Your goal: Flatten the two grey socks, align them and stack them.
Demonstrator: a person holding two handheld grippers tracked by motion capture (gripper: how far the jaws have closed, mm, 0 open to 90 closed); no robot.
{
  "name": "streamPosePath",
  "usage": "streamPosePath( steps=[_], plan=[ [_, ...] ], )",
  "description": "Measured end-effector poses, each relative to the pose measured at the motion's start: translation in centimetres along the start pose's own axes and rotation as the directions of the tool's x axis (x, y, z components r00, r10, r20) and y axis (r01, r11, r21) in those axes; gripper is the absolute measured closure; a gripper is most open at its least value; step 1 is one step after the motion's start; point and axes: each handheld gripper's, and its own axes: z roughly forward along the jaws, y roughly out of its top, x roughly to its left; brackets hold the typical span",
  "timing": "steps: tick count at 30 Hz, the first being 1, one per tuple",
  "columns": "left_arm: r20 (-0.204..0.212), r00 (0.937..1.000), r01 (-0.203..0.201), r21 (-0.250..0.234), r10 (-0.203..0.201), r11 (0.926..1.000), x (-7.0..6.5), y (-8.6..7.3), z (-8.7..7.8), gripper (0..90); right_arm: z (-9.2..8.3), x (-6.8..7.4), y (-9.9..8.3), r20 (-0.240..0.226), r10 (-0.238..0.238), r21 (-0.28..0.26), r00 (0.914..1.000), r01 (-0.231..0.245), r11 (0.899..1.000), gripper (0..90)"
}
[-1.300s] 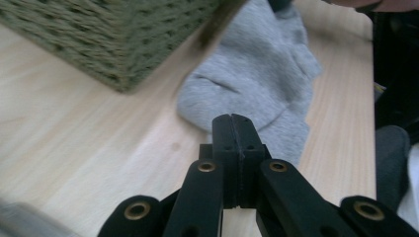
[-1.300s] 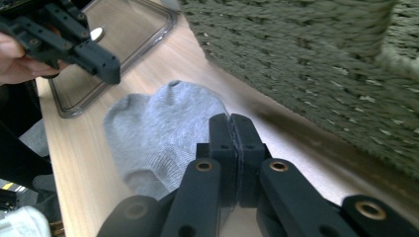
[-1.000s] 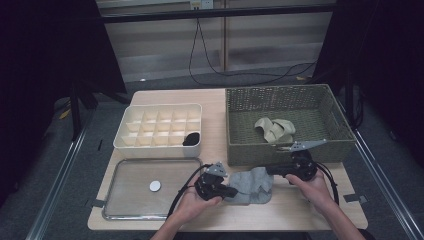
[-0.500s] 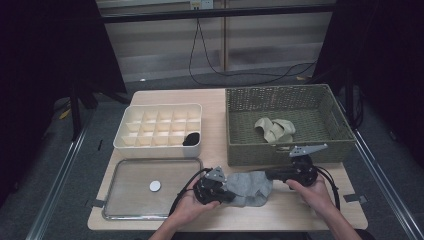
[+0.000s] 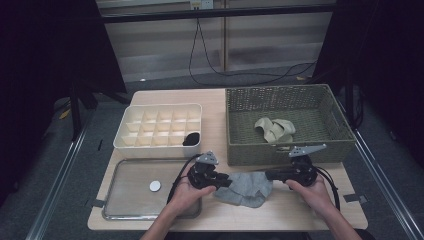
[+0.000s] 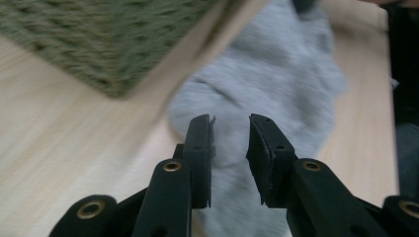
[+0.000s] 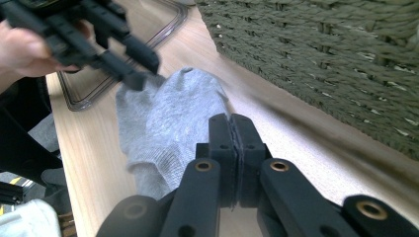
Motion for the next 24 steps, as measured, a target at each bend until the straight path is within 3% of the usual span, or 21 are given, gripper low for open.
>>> streamPosePath(
  steps=[3,7,11,14,16,20,21,24],
  plan=[
    [0.011,0.9999,0.002,-0.029,-0.002,0.9996,0.1,0.5,-0.4,72.3,-0.1,0.1,0.0,0.002,0.001,-0.003,1.0000,-0.001,1.000,88.9],
    [0.050,0.9982,-0.033,-0.036,0.035,0.9988,-1.3,0.9,-0.5,76.6,-0.3,-0.1,0.3,-0.001,0.004,-0.014,1.0000,-0.004,1.000,88.9],
    [0.124,0.9908,-0.050,-0.034,0.054,0.9981,-2.7,1.3,0.9,80.4,-0.1,0.0,0.8,0.006,-0.007,-0.020,1.0000,0.007,1.000,89.0],
    [0.199,0.9795,-0.022,-0.030,0.028,0.9993,-3.3,1.2,2.7,81.9,0.1,0.3,1.0,0.013,-0.026,-0.016,0.9996,0.026,1.000,89.0],
    [0.196,0.9803,-0.022,-0.018,0.025,0.9996,-3.5,1.3,3.0,82.2,0.2,0.3,1.0,0.008,-0.023,-0.012,0.9997,0.023,1.000,89.0],
    [0.211,0.9761,-0.055,0.013,0.052,0.9984,-4.3,1.4,4.0,82.0,0.2,0.2,1.1,0.008,-0.028,-0.016,0.9996,0.028,0.999,88.9],
    [0.198,0.9787,-0.063,0.031,0.056,0.9975,-4.4,1.3,4.2,81.9,0.0,0.3,1.1,0.003,-0.024,-0.025,0.9997,0.024,0.999,88.9],
    [0.216,0.9745,-0.072,0.047,0.061,0.9963,-4.6,0.9,4.7,81.9,-0.3,0.8,1.3,-0.032,-0.030,-0.051,0.9990,0.028,0.998,88.8]
  ],
)
